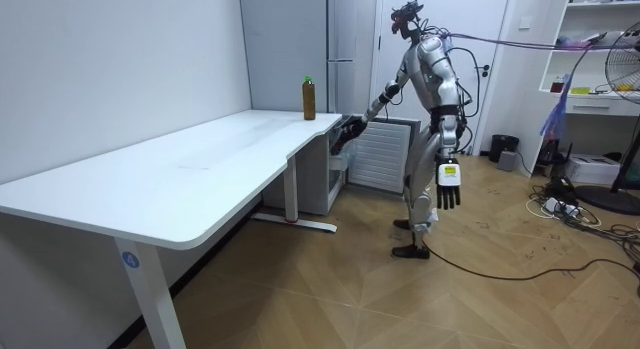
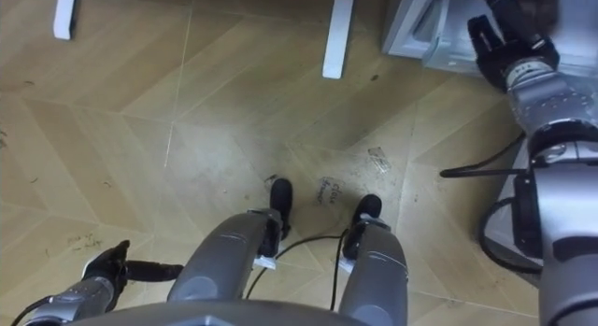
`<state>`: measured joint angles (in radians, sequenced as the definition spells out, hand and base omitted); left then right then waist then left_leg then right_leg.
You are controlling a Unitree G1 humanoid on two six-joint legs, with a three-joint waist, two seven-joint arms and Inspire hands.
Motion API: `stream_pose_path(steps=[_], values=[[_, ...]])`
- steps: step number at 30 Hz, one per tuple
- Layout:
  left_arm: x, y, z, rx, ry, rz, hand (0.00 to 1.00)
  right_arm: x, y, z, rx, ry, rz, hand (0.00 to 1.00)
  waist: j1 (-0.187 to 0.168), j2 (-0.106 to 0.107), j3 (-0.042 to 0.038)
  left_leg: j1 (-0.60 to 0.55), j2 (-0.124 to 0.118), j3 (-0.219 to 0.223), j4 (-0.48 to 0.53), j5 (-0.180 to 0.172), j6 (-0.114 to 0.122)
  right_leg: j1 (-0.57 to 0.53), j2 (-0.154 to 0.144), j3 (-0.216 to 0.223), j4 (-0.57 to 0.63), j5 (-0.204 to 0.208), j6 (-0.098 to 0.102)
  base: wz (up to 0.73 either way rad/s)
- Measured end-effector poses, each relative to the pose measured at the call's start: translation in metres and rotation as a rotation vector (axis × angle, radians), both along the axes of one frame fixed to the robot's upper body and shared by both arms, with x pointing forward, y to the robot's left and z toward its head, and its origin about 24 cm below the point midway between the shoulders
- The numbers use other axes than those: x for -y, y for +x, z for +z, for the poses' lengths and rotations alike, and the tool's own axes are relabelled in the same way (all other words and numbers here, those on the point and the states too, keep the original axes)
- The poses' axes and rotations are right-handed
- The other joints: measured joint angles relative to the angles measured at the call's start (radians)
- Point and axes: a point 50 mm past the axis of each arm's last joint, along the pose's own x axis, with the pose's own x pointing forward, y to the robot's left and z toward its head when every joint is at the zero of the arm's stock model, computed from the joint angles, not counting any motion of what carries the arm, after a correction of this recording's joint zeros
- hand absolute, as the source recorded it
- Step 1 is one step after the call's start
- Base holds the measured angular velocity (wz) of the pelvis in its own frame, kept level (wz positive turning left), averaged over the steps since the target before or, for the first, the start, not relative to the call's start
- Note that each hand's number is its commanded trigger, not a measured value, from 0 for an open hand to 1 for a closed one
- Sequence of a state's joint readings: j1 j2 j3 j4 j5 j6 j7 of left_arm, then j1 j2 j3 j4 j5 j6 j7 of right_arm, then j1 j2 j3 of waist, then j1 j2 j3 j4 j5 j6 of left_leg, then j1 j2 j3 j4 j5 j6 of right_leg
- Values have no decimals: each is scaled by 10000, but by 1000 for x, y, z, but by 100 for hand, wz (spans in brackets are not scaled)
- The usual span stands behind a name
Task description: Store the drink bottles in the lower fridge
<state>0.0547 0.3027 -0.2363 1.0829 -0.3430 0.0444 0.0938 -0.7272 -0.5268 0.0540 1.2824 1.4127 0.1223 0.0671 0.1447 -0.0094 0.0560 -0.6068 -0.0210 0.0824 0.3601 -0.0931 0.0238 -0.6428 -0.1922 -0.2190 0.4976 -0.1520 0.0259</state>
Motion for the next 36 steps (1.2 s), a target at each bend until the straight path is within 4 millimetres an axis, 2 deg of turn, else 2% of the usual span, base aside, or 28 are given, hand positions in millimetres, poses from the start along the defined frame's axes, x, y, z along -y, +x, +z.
stream_pose_path(steps=[16,28,30,33,34,36], values=[[-4,1,2,39,212,-14,0,0,0,0,-45,-74,36,0,-34,-3,2,33,46,21,36,0,-3,51,25,-15,-11,24,-32,0],[-12,3,7,517,165,297,0,12,-20,-17,-255,-881,814,0,-29,31,-17,818,169,-156,-84,-25,-23,1239,247,-309,-731,188,4,3],[-14,0,7,525,71,507,0,18,-26,-18,-196,-1111,997,0,-35,50,-33,1092,186,-153,-209,-28,-22,1546,303,-305,-943,235,43,-2],[-16,-11,5,222,-14,588,0,24,-37,-25,-279,-1348,1264,0,-120,91,-118,1777,216,-146,-500,-30,-24,2293,404,-335,-1387,333,82,-4],[-16,-14,5,164,-98,598,0,27,-45,-31,-517,-1562,1454,0,-176,68,-200,2047,212,-156,-619,-33,-30,2568,416,-363,-1521,327,95,4],[-17,-18,5,206,-185,684,0,29,-55,-40,-870,-1727,1613,0,-303,23,-281,2436,210,-174,-793,-31,-37,2973,448,-401,-1687,320,113,2]])
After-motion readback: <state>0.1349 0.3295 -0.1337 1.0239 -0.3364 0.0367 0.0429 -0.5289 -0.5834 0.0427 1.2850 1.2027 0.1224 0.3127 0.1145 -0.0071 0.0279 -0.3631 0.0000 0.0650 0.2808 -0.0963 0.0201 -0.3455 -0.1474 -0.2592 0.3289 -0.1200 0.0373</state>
